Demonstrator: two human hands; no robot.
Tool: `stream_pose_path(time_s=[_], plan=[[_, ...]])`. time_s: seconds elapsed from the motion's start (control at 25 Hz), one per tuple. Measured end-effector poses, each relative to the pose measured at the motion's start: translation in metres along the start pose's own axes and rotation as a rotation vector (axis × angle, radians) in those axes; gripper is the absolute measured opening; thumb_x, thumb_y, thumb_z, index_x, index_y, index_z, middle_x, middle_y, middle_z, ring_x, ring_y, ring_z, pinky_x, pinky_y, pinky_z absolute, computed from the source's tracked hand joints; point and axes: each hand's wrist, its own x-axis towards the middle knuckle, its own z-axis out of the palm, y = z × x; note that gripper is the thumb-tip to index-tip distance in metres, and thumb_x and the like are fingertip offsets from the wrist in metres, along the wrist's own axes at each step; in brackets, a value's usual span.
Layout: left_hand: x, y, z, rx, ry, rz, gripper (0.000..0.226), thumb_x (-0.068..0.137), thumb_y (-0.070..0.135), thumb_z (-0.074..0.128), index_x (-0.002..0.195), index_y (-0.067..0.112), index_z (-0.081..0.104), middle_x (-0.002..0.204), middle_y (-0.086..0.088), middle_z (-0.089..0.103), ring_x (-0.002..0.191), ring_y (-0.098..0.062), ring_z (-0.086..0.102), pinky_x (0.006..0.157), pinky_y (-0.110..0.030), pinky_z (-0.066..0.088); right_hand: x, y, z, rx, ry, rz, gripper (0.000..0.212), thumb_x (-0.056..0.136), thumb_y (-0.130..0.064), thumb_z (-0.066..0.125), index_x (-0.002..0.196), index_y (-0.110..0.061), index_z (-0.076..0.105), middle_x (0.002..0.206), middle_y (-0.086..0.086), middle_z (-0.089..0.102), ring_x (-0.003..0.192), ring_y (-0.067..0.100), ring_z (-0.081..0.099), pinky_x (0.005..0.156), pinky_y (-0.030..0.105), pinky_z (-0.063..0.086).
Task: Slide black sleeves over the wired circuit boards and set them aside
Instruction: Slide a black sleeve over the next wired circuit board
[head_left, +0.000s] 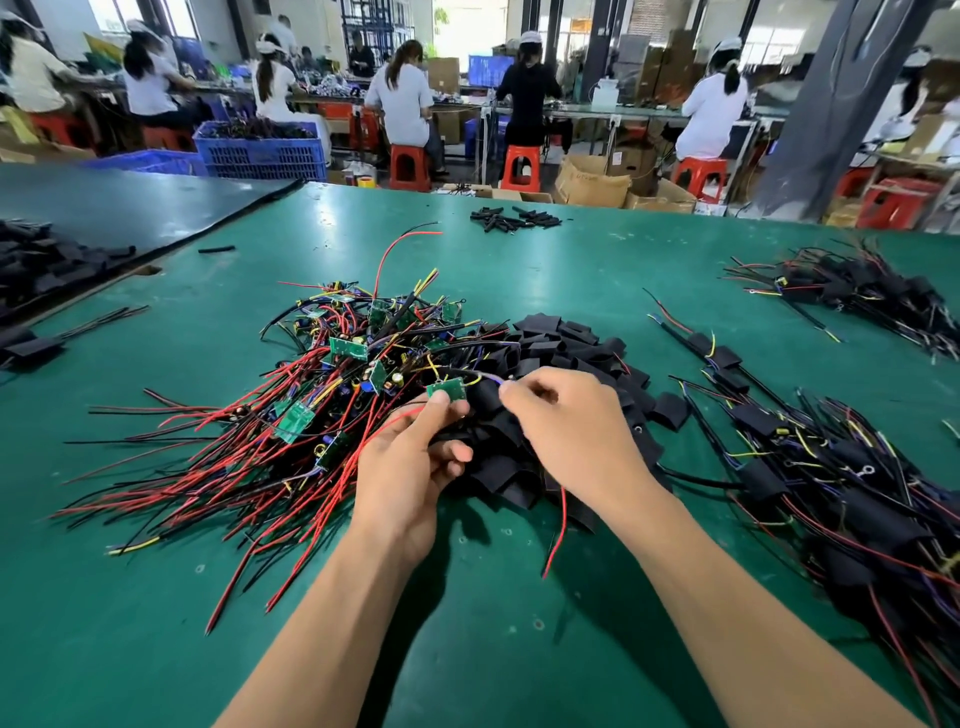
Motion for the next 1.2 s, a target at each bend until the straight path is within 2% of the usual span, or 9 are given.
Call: stream_pose_path(time_s=[0.16, 0.28, 0.44, 0.56, 0.72, 0.88, 1.0, 1.08, 1.2], plan=[[0.005, 0.005, -0.003, -0.158, 0.046, -0.03, 0.01, 0.097, 0.01, 0.06, 0.106, 0.014, 0.06, 0.091, -0.002, 0.074, 0.062, -0.012, 0.07, 0.051, -0.02, 0.053, 0.007, 0.005, -0.019, 0.47, 0.057, 0.104, 0.026, 0.088, -0.035, 0.061, 0.075, -0.014, 0.069, 0.055, -0.005, 0.048, 0.045, 0.013, 0.032, 0.046, 0.025, 0.024], [0.007, 0.005, -0.003, -0.2, 0.041, -0.033, 0.012, 0.095, 0.003, 0.059, 0.106, 0.009, 0.059, 0.089, -0.009, 0.07, 0.078, -0.019, 0.076, 0.06, -0.023, 0.058, 0.003, 0.008, -0.035, 0.874, 0.052, 0.153, 0.023, 0.098, -0.028, 0.058, 0.093, -0.008, 0.069, 0.058, -0.004, 0.046, 0.039, 0.009, 0.025, 0.039, 0.02, 0.017], [0.001, 0.001, 0.001, -0.094, 0.059, 0.015, 0.015, 0.094, 0.003, 0.062, 0.108, 0.002, 0.057, 0.089, -0.015, 0.069, 0.073, -0.023, 0.076, 0.061, -0.024, 0.059, -0.002, 0.014, -0.054, 1.229, -0.066, 0.133, 0.03, 0.101, -0.033, 0.049, 0.102, -0.008, 0.066, 0.063, -0.006, 0.044, 0.042, 0.007, 0.025, 0.046, 0.022, 0.013], [-0.007, -0.002, 0.006, 0.059, 0.098, 0.031, 0.017, 0.097, 0.015, 0.062, 0.096, -0.002, 0.062, 0.081, -0.015, 0.072, 0.057, -0.021, 0.071, 0.053, -0.025, 0.058, -0.006, 0.021, -0.063, 1.402, -0.218, 0.1, 0.033, 0.099, -0.037, 0.048, 0.102, -0.013, 0.07, 0.066, -0.007, 0.044, 0.044, 0.007, 0.028, 0.042, 0.019, 0.02], [-0.014, -0.007, 0.012, 0.287, -0.035, 0.052, 0.038, 0.097, 0.035, 0.06, 0.08, 0.002, 0.069, 0.072, -0.013, 0.072, 0.043, -0.02, 0.058, 0.042, -0.024, 0.047, -0.016, 0.038, -0.047, 1.185, -0.364, 0.187, 0.04, 0.093, -0.046, 0.054, 0.103, -0.016, 0.079, 0.066, -0.006, 0.046, 0.046, 0.007, 0.032, 0.042, 0.019, 0.024], [-0.025, -0.013, 0.017, 0.377, -0.421, 0.062, 0.024, 0.084, 0.037, 0.07, 0.1, 0.02, 0.077, 0.087, -0.009, 0.072, 0.055, -0.021, 0.059, 0.052, -0.026, 0.048, -0.027, 0.051, -0.023, 0.855, -0.417, 0.179, 0.029, 0.086, -0.052, 0.058, 0.079, -0.029, 0.074, 0.063, -0.002, 0.042, 0.044, 0.008, 0.029, 0.044, 0.019, 0.024], [-0.025, -0.017, 0.017, 0.425, -0.416, 0.09, 0.026, 0.086, 0.027, 0.073, 0.112, 0.023, 0.073, 0.082, -0.011, 0.067, 0.056, -0.023, 0.056, 0.053, -0.028, 0.049, -0.028, 0.057, -0.019, 0.724, -0.352, 0.08, 0.027, 0.091, -0.045, 0.066, 0.109, -0.025, 0.07, 0.06, 0.0, 0.046, 0.044, 0.009, 0.032, 0.043, 0.018, 0.027], [-0.025, -0.017, 0.016, 0.376, -0.416, 0.059, 0.031, 0.085, 0.022, 0.073, 0.115, 0.018, 0.07, 0.082, -0.012, 0.068, 0.057, -0.023, 0.059, 0.054, -0.028, 0.051, -0.029, 0.061, -0.02, 0.698, -0.296, 0.098, 0.033, 0.087, -0.045, 0.07, 0.101, -0.016, 0.063, 0.058, 0.002, 0.055, 0.041, 0.01, 0.036, 0.041, 0.018, 0.029], [-0.025, -0.018, 0.016, 0.353, -0.434, 0.066, 0.018, 0.09, 0.008, 0.069, 0.108, 0.007, 0.067, 0.085, -0.013, 0.071, 0.063, -0.028, 0.067, 0.058, -0.03, 0.056, -0.033, 0.065, -0.023, 0.507, -0.171, 0.103, 0.036, 0.085, -0.056, 0.067, 0.077, -0.021, 0.063, 0.059, 0.002, 0.062, 0.045, 0.011, 0.045, 0.045, 0.017, 0.035]])
